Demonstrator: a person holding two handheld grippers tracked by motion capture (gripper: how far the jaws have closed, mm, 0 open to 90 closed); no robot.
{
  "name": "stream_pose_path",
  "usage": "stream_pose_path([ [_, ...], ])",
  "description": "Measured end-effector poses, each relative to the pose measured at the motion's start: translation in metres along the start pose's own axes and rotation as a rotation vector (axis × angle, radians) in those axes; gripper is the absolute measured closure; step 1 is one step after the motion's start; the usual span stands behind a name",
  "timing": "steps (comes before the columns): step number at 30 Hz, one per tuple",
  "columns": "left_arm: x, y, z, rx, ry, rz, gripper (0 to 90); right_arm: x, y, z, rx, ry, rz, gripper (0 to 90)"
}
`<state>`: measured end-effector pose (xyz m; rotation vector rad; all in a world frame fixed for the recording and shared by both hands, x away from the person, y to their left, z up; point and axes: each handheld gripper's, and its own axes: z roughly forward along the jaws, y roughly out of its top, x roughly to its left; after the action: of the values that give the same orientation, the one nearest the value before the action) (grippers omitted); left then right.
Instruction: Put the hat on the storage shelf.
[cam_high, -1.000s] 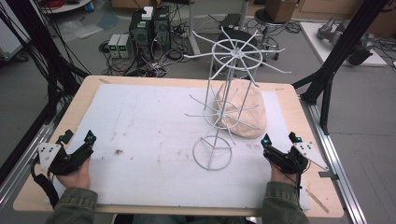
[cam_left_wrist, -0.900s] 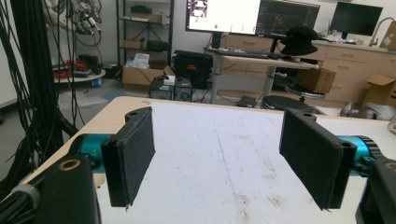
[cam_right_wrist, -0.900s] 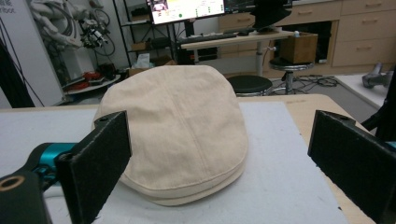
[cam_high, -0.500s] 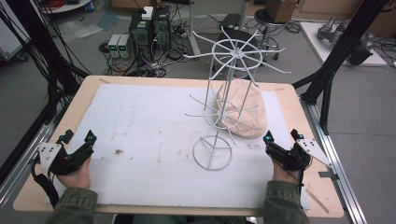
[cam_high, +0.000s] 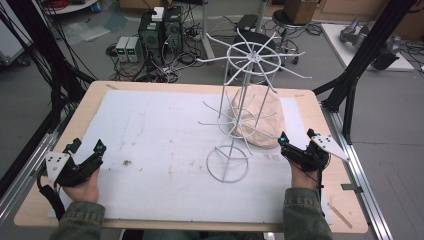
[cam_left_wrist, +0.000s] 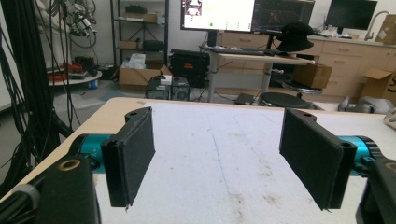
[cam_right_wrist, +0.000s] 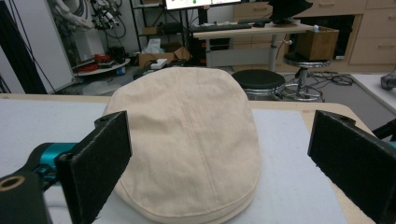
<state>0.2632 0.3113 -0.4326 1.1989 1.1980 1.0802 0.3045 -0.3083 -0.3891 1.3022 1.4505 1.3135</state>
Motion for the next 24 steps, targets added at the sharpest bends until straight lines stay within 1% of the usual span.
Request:
stream_pose_path([
  [7,0.000,0.000,0.000,0.000,0.002,0.000,26.6,0.000,0.018,0.011,0.001,0.007,-0.014,5.3],
  [11,0.000,0.000,0.000,0.001,0.001,-0.001,26.6,0.002,0.023,0.019,-0.008,0.001,-0.029,5.4],
  [16,0.000,0.000,0.000,0.000,0.001,-0.002,26.6,0.000,0.025,0.026,0.002,-0.006,-0.027,5.4],
  [18,0.000,0.000,0.000,-0.001,0.000,-0.002,26.6,-0.001,0.026,0.029,0.006,-0.009,-0.019,5.4],
  [20,0.000,0.000,0.000,0.000,0.001,-0.002,26.6,-0.002,0.027,0.030,0.005,-0.010,-0.023,5.4],
  [22,0.000,0.000,0.000,-0.001,0.000,-0.002,26.6,-0.003,0.029,0.032,0.006,-0.010,-0.016,5.4],
  [23,-0.001,0.000,0.000,-0.001,0.000,-0.003,26.6,-0.004,0.033,0.034,0.009,-0.007,-0.003,5.4],
  [24,-0.001,0.000,0.000,-0.001,0.000,-0.002,26.6,-0.004,0.033,0.034,0.009,-0.007,-0.003,5.4],
])
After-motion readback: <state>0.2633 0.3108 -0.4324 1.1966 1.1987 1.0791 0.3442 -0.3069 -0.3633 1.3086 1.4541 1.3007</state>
